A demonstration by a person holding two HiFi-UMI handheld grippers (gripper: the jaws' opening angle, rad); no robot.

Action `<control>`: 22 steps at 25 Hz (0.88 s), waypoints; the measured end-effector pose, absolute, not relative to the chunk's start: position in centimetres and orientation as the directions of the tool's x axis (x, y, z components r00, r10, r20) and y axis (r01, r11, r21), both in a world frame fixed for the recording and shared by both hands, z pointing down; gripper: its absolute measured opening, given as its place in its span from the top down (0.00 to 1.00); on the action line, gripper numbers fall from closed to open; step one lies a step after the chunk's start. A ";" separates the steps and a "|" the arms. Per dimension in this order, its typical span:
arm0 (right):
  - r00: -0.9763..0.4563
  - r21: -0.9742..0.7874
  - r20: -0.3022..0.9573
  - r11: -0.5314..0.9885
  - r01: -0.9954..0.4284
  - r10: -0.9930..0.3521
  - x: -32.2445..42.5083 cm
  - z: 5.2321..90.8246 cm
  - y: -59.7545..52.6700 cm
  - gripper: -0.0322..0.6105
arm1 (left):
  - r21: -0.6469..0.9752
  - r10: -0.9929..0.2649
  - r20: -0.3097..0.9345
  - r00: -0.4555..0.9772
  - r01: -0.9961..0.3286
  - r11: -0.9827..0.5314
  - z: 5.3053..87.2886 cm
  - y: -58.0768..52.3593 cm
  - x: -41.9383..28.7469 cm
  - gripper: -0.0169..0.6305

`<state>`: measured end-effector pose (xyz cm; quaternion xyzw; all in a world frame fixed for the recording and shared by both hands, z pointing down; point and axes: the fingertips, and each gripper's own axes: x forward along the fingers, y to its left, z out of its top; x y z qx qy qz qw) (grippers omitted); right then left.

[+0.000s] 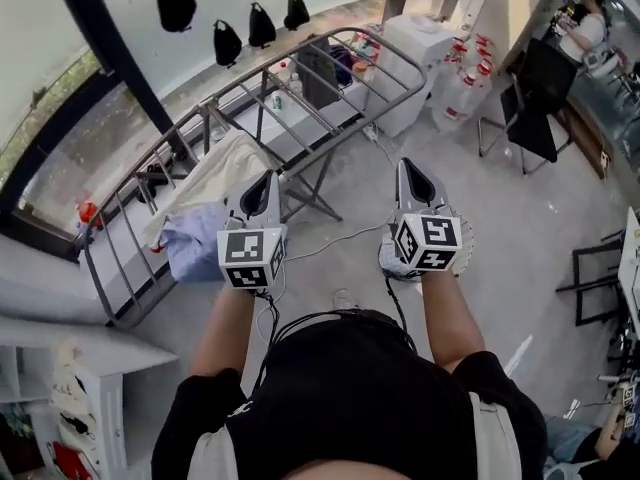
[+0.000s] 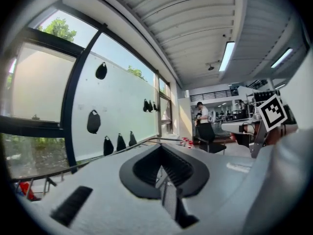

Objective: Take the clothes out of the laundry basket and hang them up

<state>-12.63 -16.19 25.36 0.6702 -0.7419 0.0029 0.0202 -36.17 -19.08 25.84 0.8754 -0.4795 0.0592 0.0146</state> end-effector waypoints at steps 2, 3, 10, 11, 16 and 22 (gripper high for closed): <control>0.001 0.026 0.036 0.000 -1.000 -0.999 -9.0 25.6 -13.7 0.93 | -0.031 -0.775 0.119 0.621 -0.778 -0.628 26.2 -18.9 -31.8 0.97; 0.045 0.028 0.038 -0.044 -0.999 -0.998 -7.3 25.8 -12.4 0.93 | -0.031 -0.742 0.121 0.659 -0.745 -0.666 26.4 -18.7 -29.7 0.97; 0.302 0.017 0.069 -0.301 -0.953 -0.951 3.6 27.0 -3.4 0.93 | -0.021 -0.532 0.117 0.839 -0.533 -0.846 26.7 -15.5 -15.9 0.97; 0.330 0.018 0.069 -0.329 -0.944 -0.942 4.9 27.0 -2.2 0.93 | -0.019 -0.506 0.120 0.854 -0.508 -0.861 26.8 -15.0 -14.1 0.97; 0.402 0.017 0.072 -0.402 -0.916 -0.913 9.9 27.0 1.7 0.93 | 0.007 -0.419 0.134 0.898 -0.424 -0.906 27.2 -13.3 -7.5 0.97; 0.325 -0.034 0.146 -0.333 -0.942 -0.934 12.7 28.7 1.9 0.63 | 0.035 -0.350 0.158 0.924 -0.359 -0.933 27.9 -12.7 -2.9 0.60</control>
